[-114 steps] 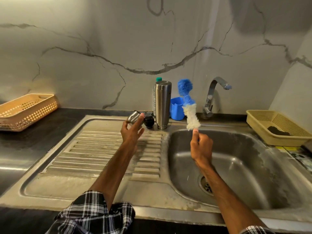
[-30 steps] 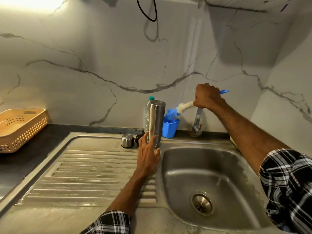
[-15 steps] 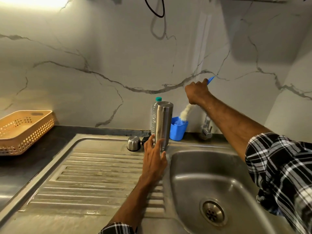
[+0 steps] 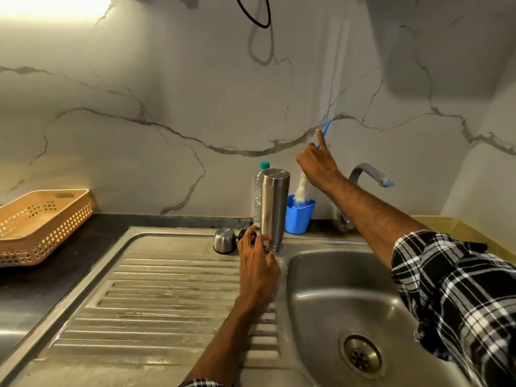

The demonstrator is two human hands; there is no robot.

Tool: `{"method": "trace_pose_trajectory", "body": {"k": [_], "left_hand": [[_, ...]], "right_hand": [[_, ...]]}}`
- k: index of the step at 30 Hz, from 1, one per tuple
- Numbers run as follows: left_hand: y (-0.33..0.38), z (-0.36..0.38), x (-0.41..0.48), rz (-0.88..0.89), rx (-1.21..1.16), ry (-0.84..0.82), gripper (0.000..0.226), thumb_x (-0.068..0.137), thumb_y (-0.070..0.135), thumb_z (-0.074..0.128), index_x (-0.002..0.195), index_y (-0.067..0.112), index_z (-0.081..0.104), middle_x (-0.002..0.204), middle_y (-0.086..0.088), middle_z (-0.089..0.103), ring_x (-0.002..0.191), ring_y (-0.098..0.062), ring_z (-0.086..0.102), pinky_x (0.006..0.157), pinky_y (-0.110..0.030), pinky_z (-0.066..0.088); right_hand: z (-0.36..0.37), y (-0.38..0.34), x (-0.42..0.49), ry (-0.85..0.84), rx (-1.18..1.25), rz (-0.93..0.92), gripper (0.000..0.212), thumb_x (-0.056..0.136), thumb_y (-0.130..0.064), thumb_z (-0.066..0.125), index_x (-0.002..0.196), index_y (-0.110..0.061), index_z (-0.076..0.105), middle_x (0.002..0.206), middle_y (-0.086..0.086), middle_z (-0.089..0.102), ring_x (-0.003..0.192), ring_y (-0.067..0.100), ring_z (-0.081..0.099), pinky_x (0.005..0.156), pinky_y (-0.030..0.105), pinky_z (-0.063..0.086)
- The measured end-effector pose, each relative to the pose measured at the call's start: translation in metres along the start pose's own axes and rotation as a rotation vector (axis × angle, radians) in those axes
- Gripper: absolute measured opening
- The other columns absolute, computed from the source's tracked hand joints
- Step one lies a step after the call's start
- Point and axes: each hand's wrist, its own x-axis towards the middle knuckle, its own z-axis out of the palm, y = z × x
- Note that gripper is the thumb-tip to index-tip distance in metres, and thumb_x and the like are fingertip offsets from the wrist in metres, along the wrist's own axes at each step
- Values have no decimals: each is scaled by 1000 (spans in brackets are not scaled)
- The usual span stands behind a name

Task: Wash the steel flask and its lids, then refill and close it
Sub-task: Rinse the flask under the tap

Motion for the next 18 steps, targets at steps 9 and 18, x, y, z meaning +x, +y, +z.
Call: {"method": "trace_pose_trajectory", "body": {"k": [9, 18], "left_hand": [[3, -3, -2, -5, -32, 33, 36, 89, 4, 70, 120, 19, 64, 156, -4, 35, 146, -22, 27, 114, -29, 22], [-6, 2, 4, -9, -38, 107, 27, 90, 5, 67, 112, 19, 65, 138, -3, 52, 133, -19, 42, 111, -41, 43]], "right_hand": [[14, 23, -19, 128, 141, -82, 12, 81, -1, 71, 85, -7, 62, 89, 14, 64, 102, 28, 60, 123, 53, 11], [1, -47, -80, 128, 1092, 302, 48, 86, -40, 74, 119, -9, 59, 104, 2, 67, 91, 16, 65, 85, 36, 58]]}}
